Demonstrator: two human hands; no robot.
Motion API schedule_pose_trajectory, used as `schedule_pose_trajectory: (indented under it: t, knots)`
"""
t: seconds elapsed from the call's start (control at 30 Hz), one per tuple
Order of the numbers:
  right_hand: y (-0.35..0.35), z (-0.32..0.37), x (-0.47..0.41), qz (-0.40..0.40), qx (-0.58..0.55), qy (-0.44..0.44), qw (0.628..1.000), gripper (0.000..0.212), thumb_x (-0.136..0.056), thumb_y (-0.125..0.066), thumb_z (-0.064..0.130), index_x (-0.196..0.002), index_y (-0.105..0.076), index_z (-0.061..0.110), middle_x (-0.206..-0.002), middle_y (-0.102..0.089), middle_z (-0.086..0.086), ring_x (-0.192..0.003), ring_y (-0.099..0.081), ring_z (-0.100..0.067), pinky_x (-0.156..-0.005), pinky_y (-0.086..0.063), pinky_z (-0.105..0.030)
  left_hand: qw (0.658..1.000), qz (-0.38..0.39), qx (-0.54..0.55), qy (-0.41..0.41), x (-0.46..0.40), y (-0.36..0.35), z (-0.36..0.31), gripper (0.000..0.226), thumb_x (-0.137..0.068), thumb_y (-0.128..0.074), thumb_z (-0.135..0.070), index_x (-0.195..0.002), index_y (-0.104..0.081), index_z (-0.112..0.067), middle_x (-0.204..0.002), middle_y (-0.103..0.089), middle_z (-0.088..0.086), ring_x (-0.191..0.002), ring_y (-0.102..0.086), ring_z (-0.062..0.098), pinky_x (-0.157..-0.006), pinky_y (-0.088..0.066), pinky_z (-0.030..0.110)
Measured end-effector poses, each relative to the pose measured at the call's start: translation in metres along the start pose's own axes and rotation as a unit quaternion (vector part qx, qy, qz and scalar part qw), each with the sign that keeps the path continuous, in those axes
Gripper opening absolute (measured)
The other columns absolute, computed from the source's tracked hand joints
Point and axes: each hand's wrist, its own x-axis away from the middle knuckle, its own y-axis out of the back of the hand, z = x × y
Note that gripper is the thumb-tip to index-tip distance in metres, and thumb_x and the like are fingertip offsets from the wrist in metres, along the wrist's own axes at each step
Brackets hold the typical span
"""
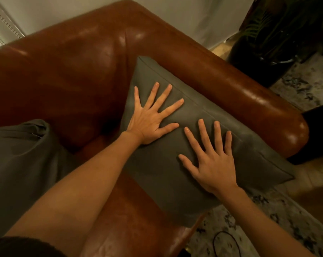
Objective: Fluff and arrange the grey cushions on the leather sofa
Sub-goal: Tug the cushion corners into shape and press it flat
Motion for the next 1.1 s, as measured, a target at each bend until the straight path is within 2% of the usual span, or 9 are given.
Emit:
schedule_pose_trajectory:
  t: [0.1, 0.27, 0.53, 0.73, 0.8, 0.9, 0.93, 1.0, 1.1]
  knots:
    - [0.001, 0.004, 0.008, 0.006, -0.006, 0.004, 1.000, 0.070, -0.094, -0.034, 0.066, -0.155, -0.020, 0.033, -0.163, -0.013, -0.004, -0.150, -0.001, -0.034, -0.120, 0.001, -0.054, 1.000, -0.021, 0.000, 0.017, 0.015, 0.010, -0.003, 0.063, -0.096, -0.017, -0.065, -0.152, -0.008, -0.038, -0.159, -0.005, 0.007, -0.147, 0.001, 0.032, -0.105, -0.001, 0.077]
    - [0.013, 0.024, 0.009, 0.000, 0.001, -0.016, 1.000, 0.069, -0.094, -0.038, 0.059, -0.153, -0.028, 0.025, -0.162, -0.017, -0.011, -0.150, -0.002, -0.035, -0.117, 0.003, -0.061, 0.987, -0.043, 0.048, 0.150, 0.069, 0.002, -0.016, 0.059, -0.099, -0.015, -0.058, -0.150, 0.009, -0.041, -0.161, 0.005, 0.004, -0.147, 0.018, 0.022, -0.108, 0.003, 0.073]
    - [0.018, -0.015, 0.008, 0.004, 0.027, 0.044, 0.999, 0.066, -0.097, -0.025, 0.064, -0.154, -0.021, 0.032, -0.163, -0.012, -0.004, -0.150, -0.006, -0.025, -0.118, 0.002, -0.059, 0.977, 0.008, 0.122, 0.176, 0.049, -0.018, -0.024, 0.053, -0.096, -0.003, -0.062, -0.144, 0.017, -0.052, -0.157, 0.019, -0.007, -0.144, 0.026, 0.017, -0.110, 0.009, 0.069]
    - [0.029, -0.073, 0.039, 0.038, 0.057, -0.036, 0.997, 0.072, -0.097, -0.012, 0.067, -0.156, -0.015, 0.027, -0.163, -0.013, -0.008, -0.150, -0.013, -0.027, -0.116, -0.002, -0.064, 0.972, -0.002, 0.168, 0.166, 0.043, -0.016, -0.017, 0.057, -0.097, -0.014, -0.060, -0.146, 0.014, -0.049, -0.156, 0.021, -0.014, -0.144, 0.027, 0.014, -0.112, 0.012, 0.063]
    - [0.031, -0.070, 0.045, 0.057, 0.044, -0.067, 0.995, 0.072, -0.098, -0.008, 0.065, -0.156, -0.015, 0.023, -0.162, -0.015, -0.009, -0.149, -0.012, -0.026, -0.117, 0.000, -0.062, 0.955, -0.026, 0.203, 0.217, 0.041, -0.010, -0.018, 0.057, -0.098, -0.016, -0.057, -0.148, 0.008, -0.045, -0.157, 0.018, -0.016, -0.145, 0.023, 0.012, -0.113, 0.011, 0.061]
    - [0.039, -0.048, 0.047, 0.028, -0.041, -0.177, 0.983, 0.069, -0.100, -0.005, 0.060, -0.155, -0.003, 0.018, -0.163, -0.005, -0.007, -0.150, 0.002, -0.018, -0.118, 0.005, -0.058, 0.875, -0.082, 0.289, 0.380, 0.028, 0.012, -0.013, 0.053, -0.103, -0.013, -0.047, -0.153, -0.001, -0.036, -0.162, 0.011, -0.005, -0.148, 0.015, 0.018, -0.114, 0.007, 0.061]
    - [0.043, -0.036, 0.042, 0.014, -0.077, -0.203, 0.976, 0.068, -0.100, -0.005, 0.059, -0.154, 0.004, 0.017, -0.163, 0.003, -0.004, -0.150, 0.009, -0.016, -0.119, 0.010, -0.054, 0.869, -0.097, 0.296, 0.384, 0.023, 0.020, -0.012, 0.052, -0.104, -0.013, -0.044, -0.154, -0.003, -0.033, -0.163, 0.008, -0.002, -0.148, 0.013, 0.019, -0.115, 0.005, 0.061]
    - [0.051, -0.008, 0.022, -0.017, -0.120, -0.199, 0.973, 0.066, -0.102, -0.011, 0.052, -0.153, 0.011, 0.018, -0.162, 0.013, -0.002, -0.148, 0.017, -0.013, -0.118, 0.016, -0.047, 0.913, -0.127, 0.268, 0.281, 0.019, 0.034, -0.016, 0.052, -0.104, -0.015, -0.039, -0.154, -0.009, -0.027, -0.163, -0.002, 0.000, -0.149, 0.005, 0.018, -0.118, 0.002, 0.056]
    - [0.050, 0.037, -0.028, -0.053, -0.152, -0.153, 0.975, 0.060, -0.106, -0.022, 0.034, -0.155, 0.005, 0.014, -0.163, 0.009, -0.003, -0.149, 0.014, -0.014, -0.119, 0.013, -0.049, 0.963, -0.133, 0.215, 0.094, 0.019, 0.036, -0.024, 0.052, -0.104, -0.016, -0.037, -0.152, -0.019, -0.017, -0.160, -0.014, 0.002, -0.149, -0.005, 0.017, -0.120, -0.003, 0.049]
